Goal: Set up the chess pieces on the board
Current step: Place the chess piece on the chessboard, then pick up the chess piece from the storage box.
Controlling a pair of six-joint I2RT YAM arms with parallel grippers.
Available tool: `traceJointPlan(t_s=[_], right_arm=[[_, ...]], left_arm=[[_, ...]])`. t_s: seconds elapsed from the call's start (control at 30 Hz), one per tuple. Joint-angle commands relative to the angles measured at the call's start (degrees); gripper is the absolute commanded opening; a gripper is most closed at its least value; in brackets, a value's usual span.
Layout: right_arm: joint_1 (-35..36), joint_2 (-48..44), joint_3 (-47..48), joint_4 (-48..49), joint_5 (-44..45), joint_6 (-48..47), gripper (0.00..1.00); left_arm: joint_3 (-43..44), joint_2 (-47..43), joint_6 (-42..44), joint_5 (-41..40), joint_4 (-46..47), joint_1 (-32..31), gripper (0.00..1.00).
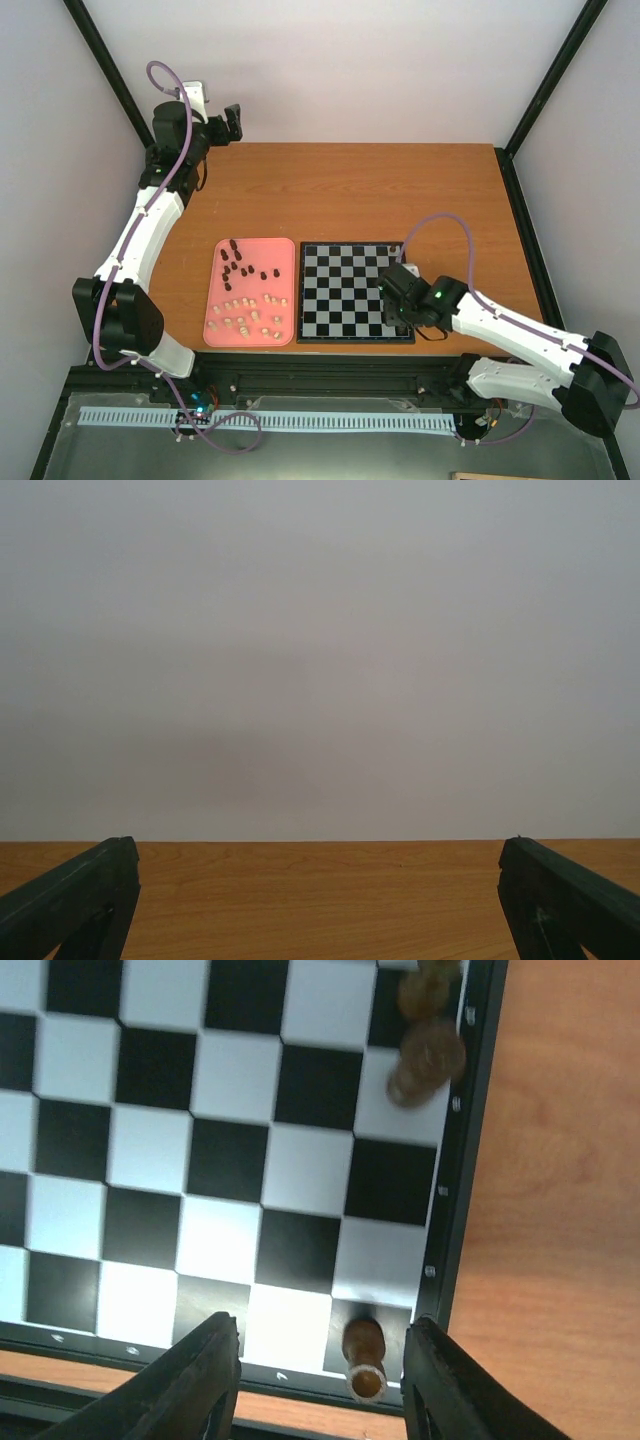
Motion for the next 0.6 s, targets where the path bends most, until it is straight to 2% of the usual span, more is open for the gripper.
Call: traceJointPlan(t_s=[0.0, 0.27, 0.57], right_arm=[[0.49, 3.26, 6.93, -1.52, 5.02, -3.92, 0.47], [0.5, 16.99, 18.78, 9.02, 4.83, -16.2, 0.48], [0.48, 35.1, 35.67, 21.61, -1.93, -31.15, 0.5]], left_arm=[[2.0, -0.73, -0.55, 0.32, 1.07, -0.21, 1.0], [0.27, -2.65, -0.4, 0.11, 2.0, -0.14, 1.0], [-0.25, -3.73, -0.38, -0.07, 2.17, -0.14, 1.0]])
